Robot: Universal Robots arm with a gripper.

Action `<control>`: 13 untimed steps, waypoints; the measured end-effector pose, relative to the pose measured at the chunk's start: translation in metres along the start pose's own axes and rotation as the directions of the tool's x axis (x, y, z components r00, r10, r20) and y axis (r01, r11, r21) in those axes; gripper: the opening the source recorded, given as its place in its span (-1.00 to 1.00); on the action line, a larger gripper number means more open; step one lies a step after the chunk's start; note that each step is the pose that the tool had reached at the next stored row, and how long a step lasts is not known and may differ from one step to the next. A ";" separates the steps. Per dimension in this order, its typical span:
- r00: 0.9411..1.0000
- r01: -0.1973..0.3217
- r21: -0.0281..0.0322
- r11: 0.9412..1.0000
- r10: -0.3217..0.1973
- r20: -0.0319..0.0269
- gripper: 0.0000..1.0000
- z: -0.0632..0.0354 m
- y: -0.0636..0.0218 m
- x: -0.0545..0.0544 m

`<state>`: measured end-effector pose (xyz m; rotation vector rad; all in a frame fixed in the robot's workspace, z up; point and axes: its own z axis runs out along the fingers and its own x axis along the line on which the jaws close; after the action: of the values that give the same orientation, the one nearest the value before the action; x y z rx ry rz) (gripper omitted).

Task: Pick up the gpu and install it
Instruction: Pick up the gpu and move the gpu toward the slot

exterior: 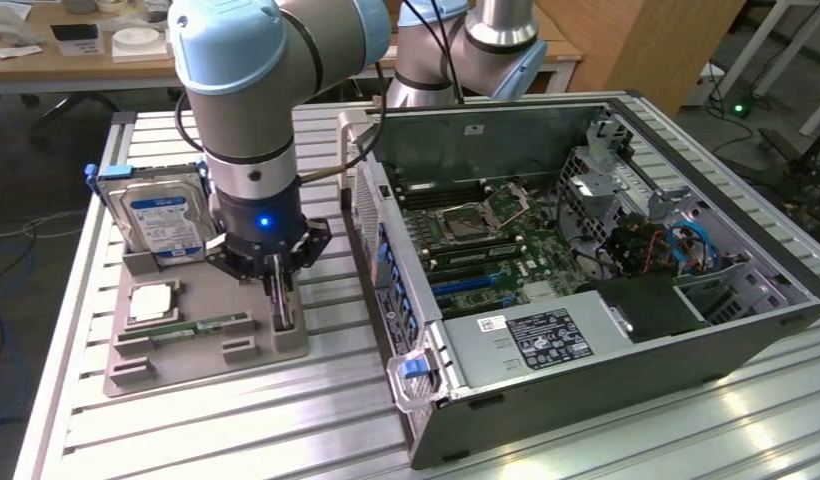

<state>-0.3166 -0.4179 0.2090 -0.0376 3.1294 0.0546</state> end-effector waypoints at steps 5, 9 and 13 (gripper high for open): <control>1.000 0.000 0.000 1.000 0.000 0.000 -0.40 0.0002 0.0000 0.000; 1.000 0.000 0.000 1.000 0.000 0.000 -0.40 0.0005 0.0000 -0.001; 1.000 0.000 0.000 1.000 0.000 0.000 -0.40 0.0005 0.0000 -0.001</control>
<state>-0.3152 -0.4179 0.2085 -0.0373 3.1294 0.0546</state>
